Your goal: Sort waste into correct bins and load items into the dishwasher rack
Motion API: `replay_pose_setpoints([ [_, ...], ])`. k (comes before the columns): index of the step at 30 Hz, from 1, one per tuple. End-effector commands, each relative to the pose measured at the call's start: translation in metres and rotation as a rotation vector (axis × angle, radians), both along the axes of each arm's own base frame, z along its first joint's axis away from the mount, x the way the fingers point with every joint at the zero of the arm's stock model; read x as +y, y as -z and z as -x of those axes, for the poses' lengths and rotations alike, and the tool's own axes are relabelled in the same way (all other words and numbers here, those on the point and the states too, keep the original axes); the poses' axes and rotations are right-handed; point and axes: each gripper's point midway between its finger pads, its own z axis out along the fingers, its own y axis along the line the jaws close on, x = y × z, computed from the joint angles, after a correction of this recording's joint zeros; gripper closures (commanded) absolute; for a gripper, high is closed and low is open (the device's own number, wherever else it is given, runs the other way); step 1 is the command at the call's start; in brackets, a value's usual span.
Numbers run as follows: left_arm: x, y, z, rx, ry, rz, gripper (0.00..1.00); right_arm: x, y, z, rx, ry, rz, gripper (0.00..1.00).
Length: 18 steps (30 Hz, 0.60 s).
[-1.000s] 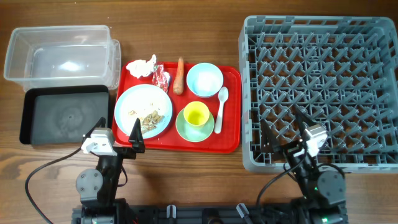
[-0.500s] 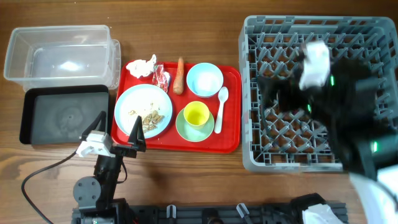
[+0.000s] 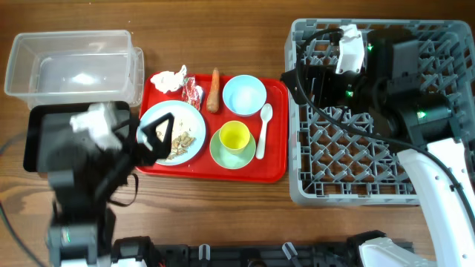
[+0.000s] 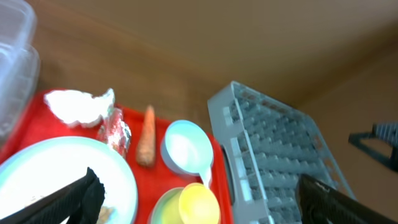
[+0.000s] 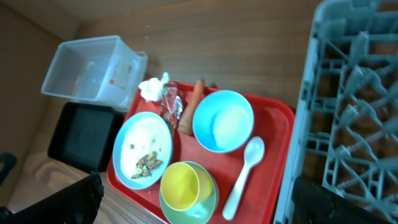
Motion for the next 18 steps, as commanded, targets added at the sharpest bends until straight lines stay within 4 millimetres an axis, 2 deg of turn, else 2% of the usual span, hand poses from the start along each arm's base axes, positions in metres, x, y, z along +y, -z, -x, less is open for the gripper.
replay_pose_setpoints([
  [1, -0.042, 0.014, -0.021, 0.216, 0.193, 0.075, 0.0, -0.007, -0.001, -0.006, 0.009, 0.056, 0.01, 0.0],
  [5, -0.088, 0.035, -0.032, 0.339, 0.391, 0.208, 0.0, -0.007, 0.0, -0.004, 0.017, 0.056, 0.012, 0.0],
  [7, -0.112, 0.062, -0.032, 0.423, 0.443, 0.18, 0.0, -0.007, 0.001, -0.004, 0.018, 0.055, 0.013, 0.0],
  [8, -0.124, 0.086, -0.03, 0.485, 0.442, 0.121, 0.0, -0.007, 0.001, -0.004, 0.019, 0.056, 0.012, 0.0],
  [9, -0.131, 0.102, -0.029, 0.52, 0.432, 0.075, 0.0, -0.007, 0.001, -0.004, 0.019, 0.055, 0.013, 0.0],
  [10, -0.135, 0.113, -0.029, 0.539, 0.419, 0.029, 0.0, -0.007, 0.001, -0.004, 0.02, 0.055, 0.013, 0.0],
  [11, -0.136, 0.126, -0.029, 0.556, 0.396, -0.025, 0.08, -0.007, 0.001, -0.003, 0.022, 0.056, 0.013, 0.0],
  [12, -0.134, 0.136, -0.031, 0.562, 0.361, -0.09, 0.3, -0.008, 0.002, -0.003, 0.024, 0.055, 0.015, 0.0],
  [13, -0.131, 0.148, -0.034, 0.557, 0.309, -0.176, 0.44, -0.008, 0.003, -0.002, 0.03, 0.055, 0.016, 0.0],
  [16, -0.122, 0.165, -0.04, 0.539, 0.196, -0.337, 0.37, -0.008, 0.003, -0.001, 0.033, 0.055, 0.017, 0.0],
  [18, -0.118, 0.171, -0.041, 0.528, 0.153, -0.412, 0.36, -0.008, 0.003, -0.001, 0.032, 0.055, 0.016, 0.0],
])
